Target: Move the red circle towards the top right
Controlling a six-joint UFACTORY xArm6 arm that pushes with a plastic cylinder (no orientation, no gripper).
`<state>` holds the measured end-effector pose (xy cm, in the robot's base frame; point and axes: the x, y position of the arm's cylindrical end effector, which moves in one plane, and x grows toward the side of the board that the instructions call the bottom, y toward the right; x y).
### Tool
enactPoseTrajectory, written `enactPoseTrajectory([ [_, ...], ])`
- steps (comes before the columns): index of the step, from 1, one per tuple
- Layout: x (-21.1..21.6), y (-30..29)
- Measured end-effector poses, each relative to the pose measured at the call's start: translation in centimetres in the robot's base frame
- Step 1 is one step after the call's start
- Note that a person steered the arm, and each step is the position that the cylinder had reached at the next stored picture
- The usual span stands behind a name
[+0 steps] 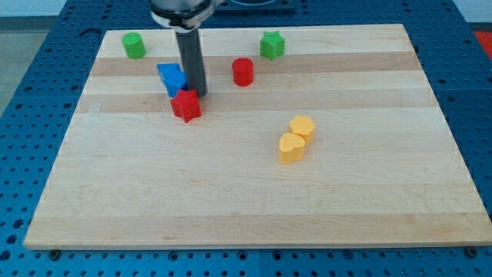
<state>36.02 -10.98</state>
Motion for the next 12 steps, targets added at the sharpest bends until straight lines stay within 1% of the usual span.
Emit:
enactPoseTrajectory([
  [1,-2.2,1.2],
  [2,-3.5,5.6],
  [4,-3.6,19.7],
  [5,-3.7,25.0],
  [7,-0.6,25.4],
  [8,-1.8,25.7],
  [10,-8.5,26.9],
  [11,-9.3,27.4],
  [12,-7.8,27.4],
])
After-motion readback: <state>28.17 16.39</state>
